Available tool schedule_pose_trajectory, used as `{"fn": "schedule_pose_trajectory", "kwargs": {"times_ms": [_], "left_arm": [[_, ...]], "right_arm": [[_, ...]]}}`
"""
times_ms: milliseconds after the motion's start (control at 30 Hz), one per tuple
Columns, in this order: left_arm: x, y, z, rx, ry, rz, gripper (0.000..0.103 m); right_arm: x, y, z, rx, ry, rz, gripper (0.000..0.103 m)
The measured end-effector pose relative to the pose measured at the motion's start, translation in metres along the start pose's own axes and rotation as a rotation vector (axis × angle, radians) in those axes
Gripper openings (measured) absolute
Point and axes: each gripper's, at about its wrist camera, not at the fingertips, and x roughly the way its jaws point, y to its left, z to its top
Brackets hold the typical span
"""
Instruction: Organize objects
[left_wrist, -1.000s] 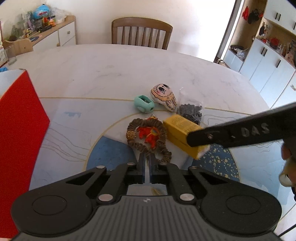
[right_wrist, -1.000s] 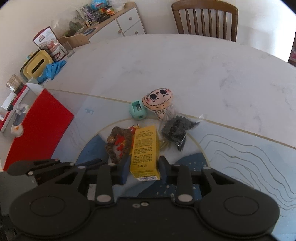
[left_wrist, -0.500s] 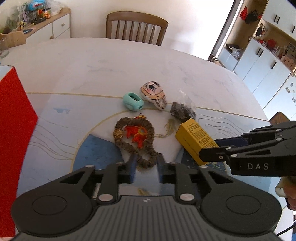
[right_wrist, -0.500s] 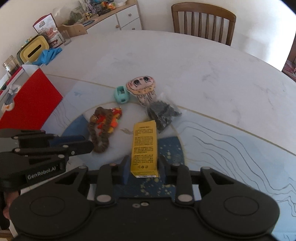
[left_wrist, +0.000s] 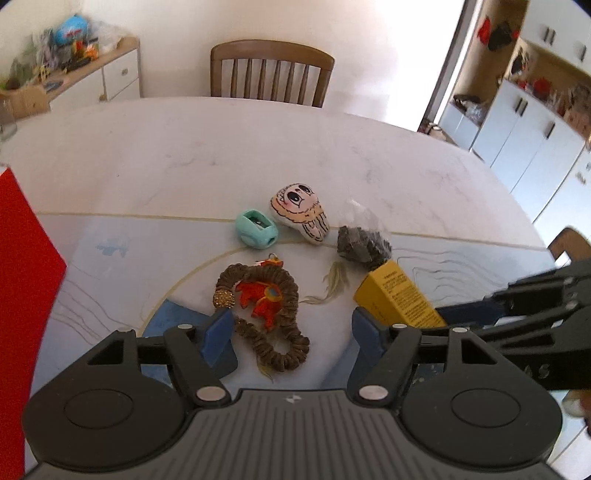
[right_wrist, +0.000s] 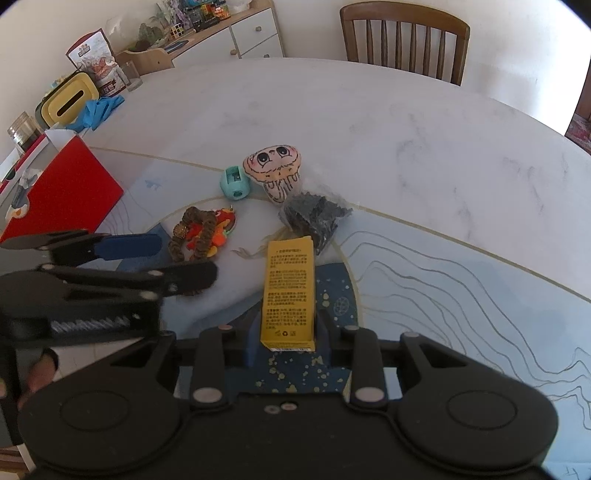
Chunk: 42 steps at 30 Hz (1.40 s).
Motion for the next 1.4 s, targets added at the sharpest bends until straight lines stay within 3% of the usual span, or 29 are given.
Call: {"fn": "schedule_pose_trajectory", "kwargs": {"times_ms": [100,233,367,433,700,900,1200,1367,1400], "left_arm": [[0.001,-0.002,-0.002,0.016,-0.007,0.004,0.066],[0.006,-0.003,-0.003,0.036,0.013,0.015,0.038],[0.007,-0.001,-0.005,0.034,0.022,0.026,0.028],[0.008,-0.002,-0.006,0.034,0.026,0.043,0.018],[0.006,0.004,-0.004,0.018,0.03,0.022,0.003],[-0.009,0.023,-0.006,-0.035,0.012,0.005,0.001],[-0.022,0.038,-0.009,-0.05,0.024,-0.013,0.001],[-0.013,0.038,-0.004,-0.053,0.057,-0.069,0.008],[-0.011,0.036,-0.005,-0.042,0.063,-0.074,0.013]], "right_arm": [[0.0,-0.002,0.001,0.002,-0.002,0.003,0.03],[0.001,-0.004,0.002,0.001,-0.001,0.004,0.031],[0.002,-0.003,0.004,-0.001,0.001,0.007,0.032],[0.003,-0.003,0.005,-0.001,-0.001,0.007,0.032],[0.013,0.003,0.016,-0.002,-0.004,-0.015,0.037],[0.016,0.007,0.015,0.014,-0.017,-0.025,0.029],[0.002,0.016,0.006,-0.018,-0.037,-0.011,0.029],[0.004,0.016,0.003,-0.012,-0.026,-0.009,0.029],[0.005,0.016,0.002,-0.014,-0.022,-0.009,0.029]]}}
